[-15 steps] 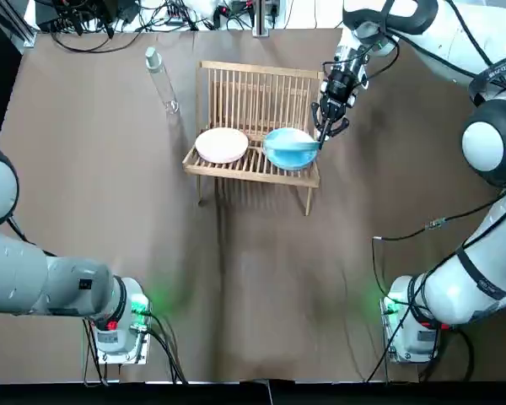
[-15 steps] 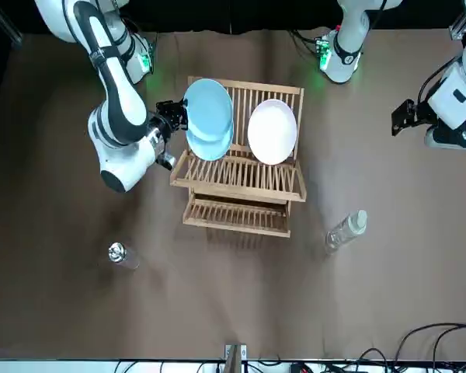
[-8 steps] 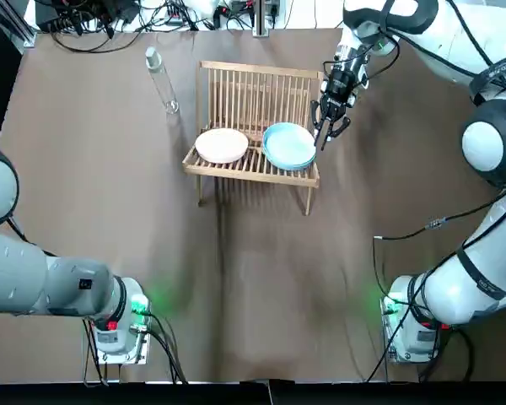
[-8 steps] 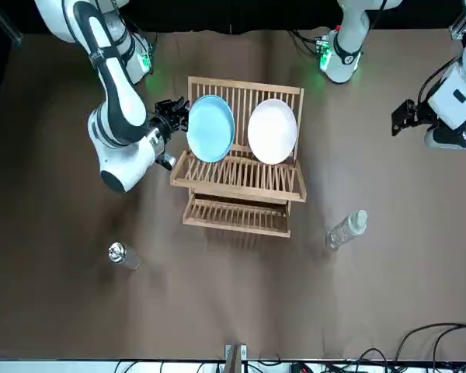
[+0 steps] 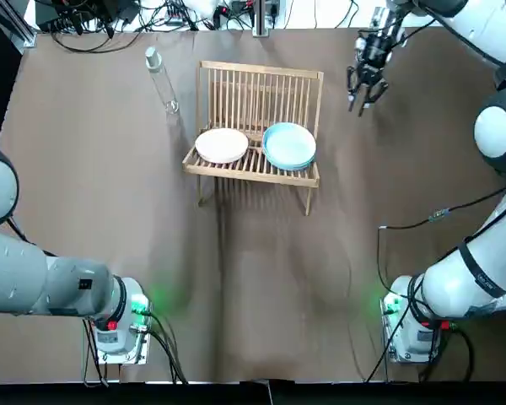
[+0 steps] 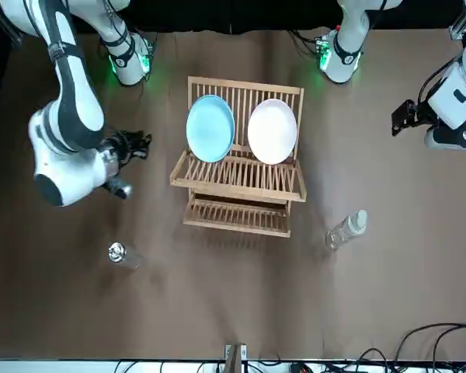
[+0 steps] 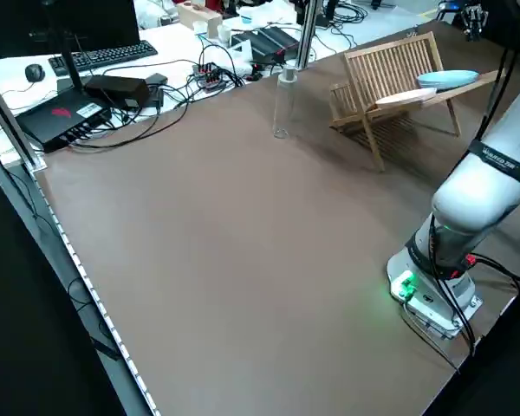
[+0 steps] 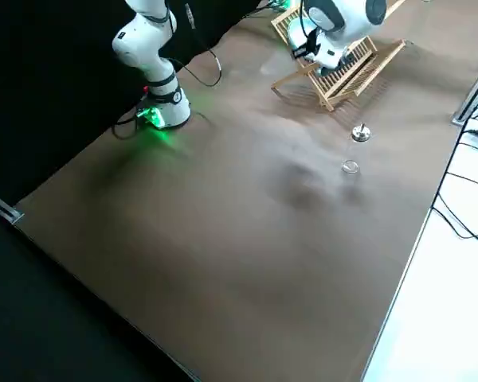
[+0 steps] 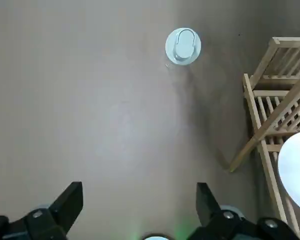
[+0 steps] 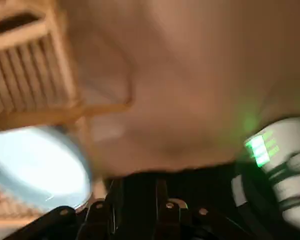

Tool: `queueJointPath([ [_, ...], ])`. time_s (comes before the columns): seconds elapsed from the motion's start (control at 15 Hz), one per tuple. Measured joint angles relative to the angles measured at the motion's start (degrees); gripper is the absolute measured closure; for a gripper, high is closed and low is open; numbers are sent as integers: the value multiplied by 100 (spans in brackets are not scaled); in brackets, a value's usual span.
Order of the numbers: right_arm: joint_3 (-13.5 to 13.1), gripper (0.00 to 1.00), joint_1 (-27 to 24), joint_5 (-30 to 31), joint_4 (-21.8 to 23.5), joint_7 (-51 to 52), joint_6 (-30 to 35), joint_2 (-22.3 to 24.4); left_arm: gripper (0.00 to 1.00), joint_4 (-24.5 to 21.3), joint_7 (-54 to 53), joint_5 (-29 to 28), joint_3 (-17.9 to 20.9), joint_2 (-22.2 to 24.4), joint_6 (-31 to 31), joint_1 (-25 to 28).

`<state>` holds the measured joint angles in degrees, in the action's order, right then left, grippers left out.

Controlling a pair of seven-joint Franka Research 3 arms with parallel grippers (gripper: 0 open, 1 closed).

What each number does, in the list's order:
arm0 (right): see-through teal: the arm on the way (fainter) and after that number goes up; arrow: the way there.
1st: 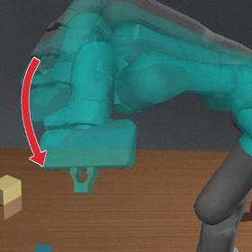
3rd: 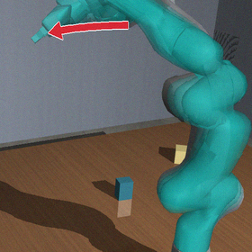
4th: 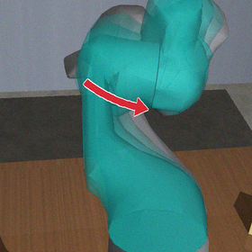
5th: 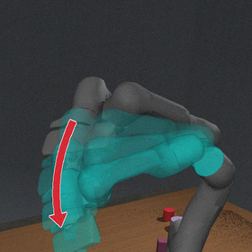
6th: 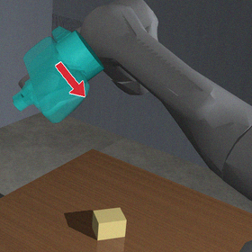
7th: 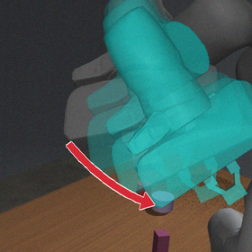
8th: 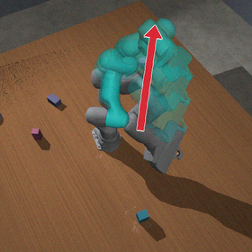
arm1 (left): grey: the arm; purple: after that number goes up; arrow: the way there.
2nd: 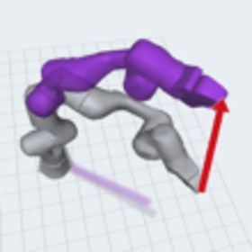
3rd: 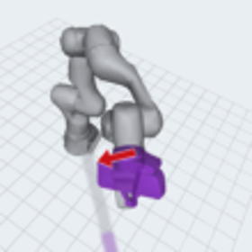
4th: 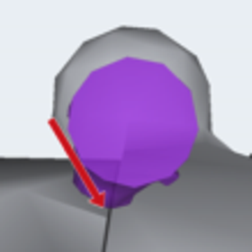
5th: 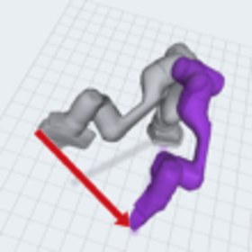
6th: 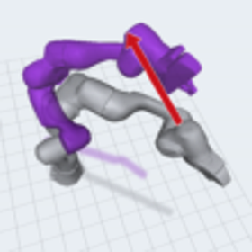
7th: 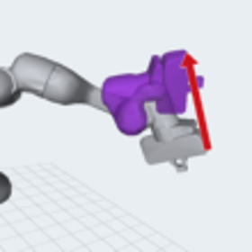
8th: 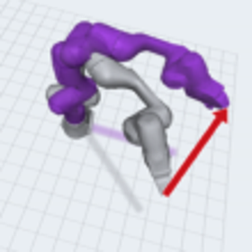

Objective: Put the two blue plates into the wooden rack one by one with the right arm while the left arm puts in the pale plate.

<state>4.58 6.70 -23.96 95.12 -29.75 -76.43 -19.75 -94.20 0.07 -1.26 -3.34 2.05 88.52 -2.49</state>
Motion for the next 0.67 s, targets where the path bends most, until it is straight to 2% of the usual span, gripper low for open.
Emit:
queueJointPath([
  [0.2, -2, 49, -121, 959, -244, 1045, -16, 5, 0, 0, 1, 0, 0, 0, 36, 0],
  [0.33, -9, 37, -360, 1206, -649, 1530, -33, 45, 0, 0, 11, 0, 0, 0, 118, -3],
  [0.53, -10, 30, -555, 1683, -987, 1852, -31, 255, 0, 0, 45, 0, -1, 0, 137, -9],
  [0.67, -6, 14, -565, 1761, -1191, 2116, -24, 401, 0, 0, 108, 0, -2, 0, 141, -12],
])
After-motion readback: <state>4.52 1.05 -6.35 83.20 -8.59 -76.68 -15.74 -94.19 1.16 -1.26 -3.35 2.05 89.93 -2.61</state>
